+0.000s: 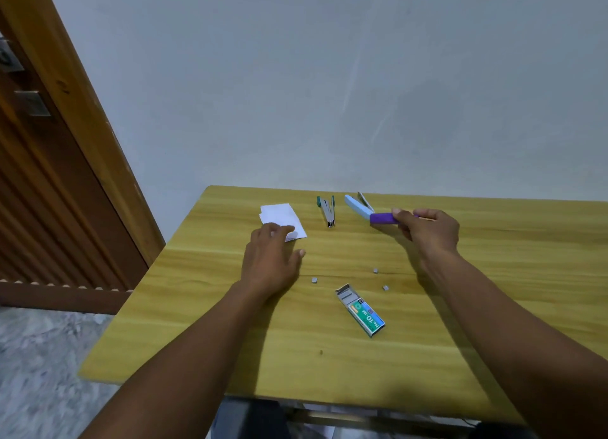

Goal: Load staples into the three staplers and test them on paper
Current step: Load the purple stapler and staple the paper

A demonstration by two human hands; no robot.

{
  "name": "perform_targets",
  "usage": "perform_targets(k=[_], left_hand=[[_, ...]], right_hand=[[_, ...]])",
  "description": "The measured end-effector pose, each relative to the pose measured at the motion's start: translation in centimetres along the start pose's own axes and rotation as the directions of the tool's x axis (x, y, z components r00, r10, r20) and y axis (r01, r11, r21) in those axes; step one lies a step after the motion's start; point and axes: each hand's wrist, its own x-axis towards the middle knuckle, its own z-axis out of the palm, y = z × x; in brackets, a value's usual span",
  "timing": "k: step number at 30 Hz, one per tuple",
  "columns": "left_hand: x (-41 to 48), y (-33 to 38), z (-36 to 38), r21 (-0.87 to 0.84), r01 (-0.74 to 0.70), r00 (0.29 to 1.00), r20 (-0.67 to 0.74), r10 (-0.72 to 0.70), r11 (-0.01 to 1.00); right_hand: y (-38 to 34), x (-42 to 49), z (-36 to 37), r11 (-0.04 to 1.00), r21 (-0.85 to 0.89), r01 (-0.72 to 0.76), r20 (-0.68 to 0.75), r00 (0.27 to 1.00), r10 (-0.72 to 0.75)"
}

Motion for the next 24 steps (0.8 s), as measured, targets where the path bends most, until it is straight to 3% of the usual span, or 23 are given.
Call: perform_targets(k=[5, 8, 11, 13, 15, 18, 21, 24], left_hand=[[0.3, -0.4, 0.7, 0.080, -0.051, 0.998, -0.031, 0.053, 0.995], [0.2, -0.1, 0.4, 0.050, -0.022, 0.998, -0.066, 0.025, 0.999], [0.6, -0.2, 0.1, -0.013, 0.142, 0.987, -0.080, -0.143, 0.990], [1.1, -0.4, -0.1, -0.027, 0.289, 0.955, -0.057, -0.290, 0.957], [1.8, -0.3, -0.3, 0.009, 0.335, 0.942, 0.002, -0.335, 0.942], [2.6, 0.3, -0.6, -0.083, 0.384, 0.923, 0.034, -0.383, 0.920], [2.7, 0.4, -0.7, -0.185, 0.390, 0.920, 0.030, -0.391, 0.902], [2.6, 0.6, -0.5, -0.222, 0.387, 0.921, 0.064, -0.383, 0.895]], right_hand=[[0.1, 0.5, 0.4, 0.996, 0.092, -0.010, -0.005, 1.000, 0.011], [-0.3, 0.3, 0.9, 0.969, 0.230, -0.096, 0.081, 0.994, 0.079], [-1.0, -0.2, 1.4, 0.785, 0.495, -0.373, 0.301, 0.921, 0.249], [-1.3, -0.6, 1.7, 0.672, 0.553, -0.492, 0.415, 0.862, 0.290], [-1.1, -1.0, 1.9, 0.671, 0.493, -0.554, 0.487, 0.815, 0.315], [-1.1, -1.4, 2.1, 0.794, 0.277, -0.541, 0.570, 0.758, 0.317], [-1.3, -2.1, 2.5, 0.935, 0.064, -0.349, 0.570, 0.782, 0.253], [-1.5, -3.3, 3.2, 0.982, -0.163, -0.099, 0.534, 0.828, 0.172]])
